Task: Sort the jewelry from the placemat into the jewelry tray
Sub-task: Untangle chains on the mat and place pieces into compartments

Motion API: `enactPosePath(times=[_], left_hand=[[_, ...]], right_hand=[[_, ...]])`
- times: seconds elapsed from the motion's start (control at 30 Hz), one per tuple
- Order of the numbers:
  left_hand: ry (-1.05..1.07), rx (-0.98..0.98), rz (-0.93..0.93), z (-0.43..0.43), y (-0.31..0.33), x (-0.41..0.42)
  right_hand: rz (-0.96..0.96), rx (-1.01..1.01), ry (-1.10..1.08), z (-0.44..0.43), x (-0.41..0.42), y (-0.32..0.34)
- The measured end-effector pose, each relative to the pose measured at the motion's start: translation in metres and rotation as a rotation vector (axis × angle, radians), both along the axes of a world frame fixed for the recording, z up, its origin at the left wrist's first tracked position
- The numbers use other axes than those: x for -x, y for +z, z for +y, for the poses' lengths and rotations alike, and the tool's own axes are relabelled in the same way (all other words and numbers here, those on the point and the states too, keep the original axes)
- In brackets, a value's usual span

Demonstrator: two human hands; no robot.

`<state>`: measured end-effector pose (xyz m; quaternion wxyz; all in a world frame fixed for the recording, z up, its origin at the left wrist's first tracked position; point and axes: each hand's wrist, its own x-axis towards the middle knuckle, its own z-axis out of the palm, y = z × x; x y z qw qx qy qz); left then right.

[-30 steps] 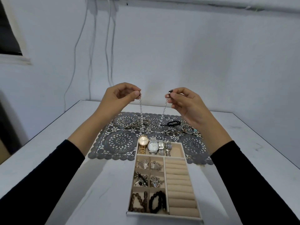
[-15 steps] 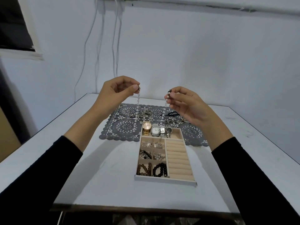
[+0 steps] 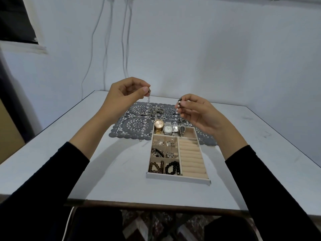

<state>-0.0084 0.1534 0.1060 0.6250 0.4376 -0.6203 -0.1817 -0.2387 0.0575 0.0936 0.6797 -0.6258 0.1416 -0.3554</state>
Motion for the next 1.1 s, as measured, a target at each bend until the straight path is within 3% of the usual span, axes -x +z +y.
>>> enactPosePath(times=[0.47, 0.9, 1.1], left_hand=[[0.004, -0.04, 0.016, -0.01, -0.012, -0.002], [-0.005, -0.05, 0.025, -0.015, -0.015, -0.001], [-0.011, -0.053, 0.017, -0.017, -0.017, 0.0]], right_hand=[[0.088, -0.06, -0.061, -0.014, -0.002, -0.027], [0.434, 0.167, -0.085, -0.023, 0.012, -0.042], [0.533, 0.271, 0.022, -0.017, 0.015, -0.039]])
